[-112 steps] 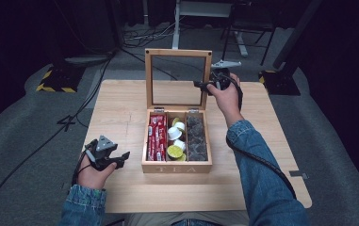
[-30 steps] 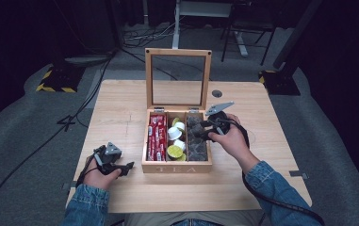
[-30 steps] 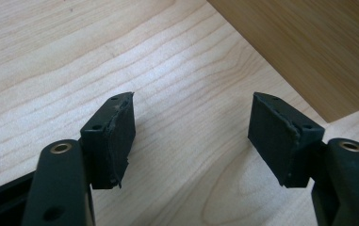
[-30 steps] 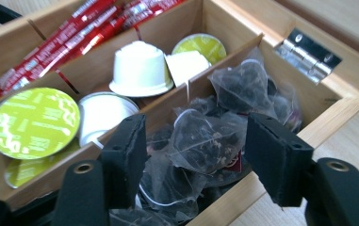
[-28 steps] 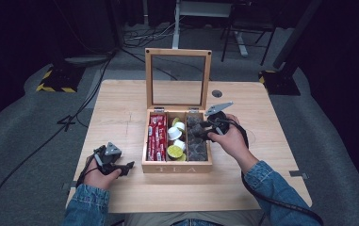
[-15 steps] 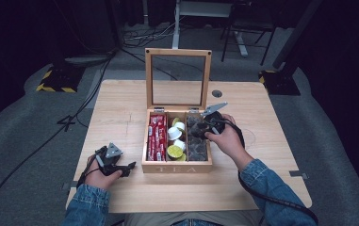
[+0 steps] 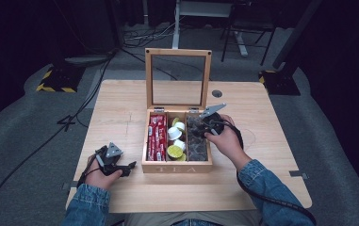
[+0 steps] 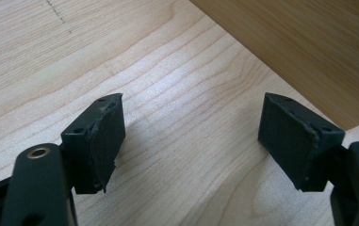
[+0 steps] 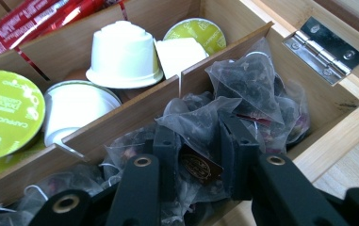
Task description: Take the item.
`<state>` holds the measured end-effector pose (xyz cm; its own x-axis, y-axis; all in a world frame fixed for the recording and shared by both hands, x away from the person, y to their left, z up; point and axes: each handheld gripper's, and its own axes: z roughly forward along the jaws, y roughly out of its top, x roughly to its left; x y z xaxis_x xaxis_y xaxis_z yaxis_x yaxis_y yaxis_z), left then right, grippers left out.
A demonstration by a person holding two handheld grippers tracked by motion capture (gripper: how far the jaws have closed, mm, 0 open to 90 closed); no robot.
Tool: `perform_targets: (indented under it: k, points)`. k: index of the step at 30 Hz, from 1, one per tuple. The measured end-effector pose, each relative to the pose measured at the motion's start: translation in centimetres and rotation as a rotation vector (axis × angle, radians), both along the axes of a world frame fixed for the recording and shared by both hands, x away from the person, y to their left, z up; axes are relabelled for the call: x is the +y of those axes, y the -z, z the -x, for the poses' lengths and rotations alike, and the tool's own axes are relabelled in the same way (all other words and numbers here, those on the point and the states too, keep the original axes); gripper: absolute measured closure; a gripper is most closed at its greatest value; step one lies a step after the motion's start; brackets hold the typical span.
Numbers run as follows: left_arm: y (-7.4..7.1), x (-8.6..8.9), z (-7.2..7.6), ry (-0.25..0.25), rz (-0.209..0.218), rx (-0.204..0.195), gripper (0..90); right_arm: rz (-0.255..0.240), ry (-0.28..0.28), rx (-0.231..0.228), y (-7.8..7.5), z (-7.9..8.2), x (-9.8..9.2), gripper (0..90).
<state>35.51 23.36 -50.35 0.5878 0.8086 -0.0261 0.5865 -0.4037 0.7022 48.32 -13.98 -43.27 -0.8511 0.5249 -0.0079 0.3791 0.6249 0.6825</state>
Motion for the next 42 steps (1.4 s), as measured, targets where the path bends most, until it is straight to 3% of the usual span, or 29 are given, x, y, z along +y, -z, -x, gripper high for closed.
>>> perform_targets:
  k: [8, 30, 34, 36, 42]
  points:
    - [0.0, 0.0, -0.1, 0.003, -0.002, -0.002, 23.9, -0.042, 0.0, -0.007, -0.7, 0.3, -0.5, 72.5]
    - [0.0, 0.0, -0.2, 0.006, -0.008, -0.003, 23.4, -0.196, -0.002, -0.053, -4.9, 1.7, -2.5, 71.9]
    - [0.0, 0.0, -0.2, 0.016, -0.009, 0.008, 21.1, -0.207, -0.003, -0.071, -5.7, 2.0, -2.9, 71.8]
    - [0.0, 0.0, -0.2, 0.035, -0.024, 0.01, 14.3, -0.208, -0.006, -0.078, -6.1, 2.3, -3.1, 71.8]
    - [0.0, 0.0, -0.2, 0.033, -0.017, 0.013, 14.3, -0.213, -0.005, -0.097, -7.4, 2.9, -4.0, 71.8]
